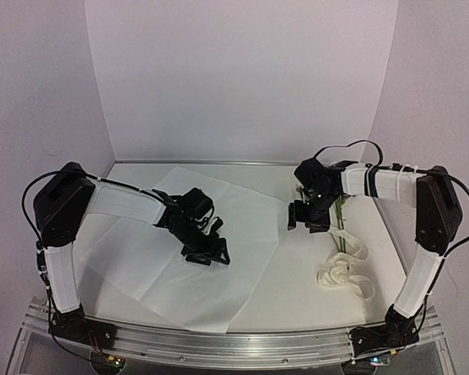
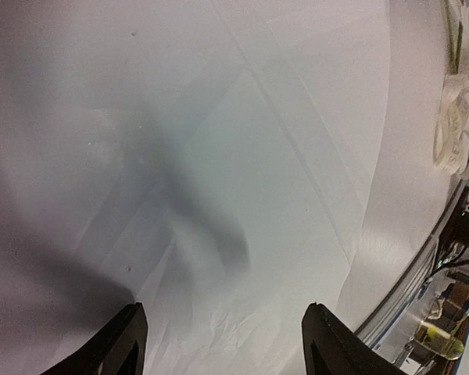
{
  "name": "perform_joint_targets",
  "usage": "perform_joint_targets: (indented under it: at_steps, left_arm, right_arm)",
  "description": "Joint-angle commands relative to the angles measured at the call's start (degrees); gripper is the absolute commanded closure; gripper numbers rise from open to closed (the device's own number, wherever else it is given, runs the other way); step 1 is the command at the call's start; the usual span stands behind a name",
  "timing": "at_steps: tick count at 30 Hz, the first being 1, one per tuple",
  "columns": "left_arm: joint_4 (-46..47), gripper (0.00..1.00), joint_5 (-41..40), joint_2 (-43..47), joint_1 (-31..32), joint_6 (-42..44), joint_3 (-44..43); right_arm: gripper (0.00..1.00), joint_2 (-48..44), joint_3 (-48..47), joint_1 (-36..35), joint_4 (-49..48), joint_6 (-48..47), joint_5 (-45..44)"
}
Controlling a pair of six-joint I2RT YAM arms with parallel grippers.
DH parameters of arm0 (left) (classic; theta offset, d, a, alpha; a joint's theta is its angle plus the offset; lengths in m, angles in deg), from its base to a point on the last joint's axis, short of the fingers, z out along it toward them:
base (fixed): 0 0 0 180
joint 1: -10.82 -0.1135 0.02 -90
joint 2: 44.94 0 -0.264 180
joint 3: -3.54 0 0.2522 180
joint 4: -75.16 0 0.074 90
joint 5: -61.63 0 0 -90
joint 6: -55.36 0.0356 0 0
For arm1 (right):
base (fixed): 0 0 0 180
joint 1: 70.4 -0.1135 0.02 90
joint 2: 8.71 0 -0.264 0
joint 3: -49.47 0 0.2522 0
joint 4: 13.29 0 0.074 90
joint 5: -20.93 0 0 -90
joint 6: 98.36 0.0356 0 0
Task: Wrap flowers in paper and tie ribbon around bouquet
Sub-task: Adjust the flattened wrapping paper at the center of the board.
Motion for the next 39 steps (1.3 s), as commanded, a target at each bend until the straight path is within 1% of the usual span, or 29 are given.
perform_joint_targets:
  at_steps: [1,4,7,10,12,14,16,18,20,21,23,25,28,31,35,39]
  left_arm:
    - [-7.2,0.29,0.3,9.3,-3.5,4.1,9.3]
    - [-8.9,0.28,0.7,14.2,-7.5,5.3,10.6]
    - [-9.7,0.26,0.8,16.8,-10.0,6.3,9.8]
    - [-10.3,0.26,1.3,16.7,-10.7,6.7,8.6]
    - [-10.8,0.26,1.1,16.6,-10.8,6.5,8.3]
    - [-10.7,0.26,-0.4,18.3,-10.9,5.3,8.5]
    - [-11.1,0.23,-3.9,20.7,-11.6,2.9,9.0]
    - [-12.2,0.2,-10.0,23.3,-12.9,-0.8,9.8]
    - [-13.5,0.19,-14.2,24.8,-15.9,-3.3,10.6]
    - [-13.5,0.19,-14.9,25.4,-18.0,-4.2,11.2]
    - [-12.4,0.18,-14.9,25.9,-21.9,-4.9,12.7]
    - [-11.3,0.18,-13.0,25.2,-25.2,-4.7,13.1]
    - [-11.1,0.18,-11.3,22.4,-28.9,-3.1,11.3]
    - [-10.6,0.19,-10.1,20.0,-30.6,-2.4,9.1]
    - [-9.7,0.19,-8.8,17.3,-32.2,-2.3,7.7]
    - [-8.7,0.2,-8.4,15.6,-32.5,-2.6,7.9]
  right_arm:
    - [0.26,4.3,-6.0,-1.2,1.8,-1.7,0.0]
    - [0.21,7.3,-9.7,-1.6,2.6,-2.1,-0.2]
    - [0.15,11.4,-13.9,-1.5,3.1,-3.3,-0.3]
    - [0.1,16.0,-19.4,-0.8,4.8,-3.0,1.1]
    - [0.09,18.4,-22.7,-0.4,5.3,-1.5,3.1]
    - [0.09,19.2,-23.4,-0.4,5.8,1.0,5.3]
    - [0.09,17.6,-20.6,-0.7,4.2,4.9,7.7]
    - [0.07,15.2,-15.9,-1.9,1.2,8.8,9.3]
    - [0.05,11.2,-11.5,-4.0,0.0,11.7,9.4]
    - [0.04,9.1,-9.0,-5.2,-0.9,13.1,9.3]
    - [0.03,5.4,-3.5,-7.8,-4.3,17.3,9.4]
    - [0.02,2.6,1.7,-10.5,-8.2,21.3,9.5]
    - [0.02,-1.4,9.0,-14.2,-15.5,28.6,8.7]
    - [0.02,-3.5,14.3,-17.9,-24.1,37.1,7.6]
    - [0.03,-3.3,19.2,-22.4,-34.1,46.7,5.9]
    - [0.07,-1.9,22.3,-25.6,-43.6,52.8,4.8]
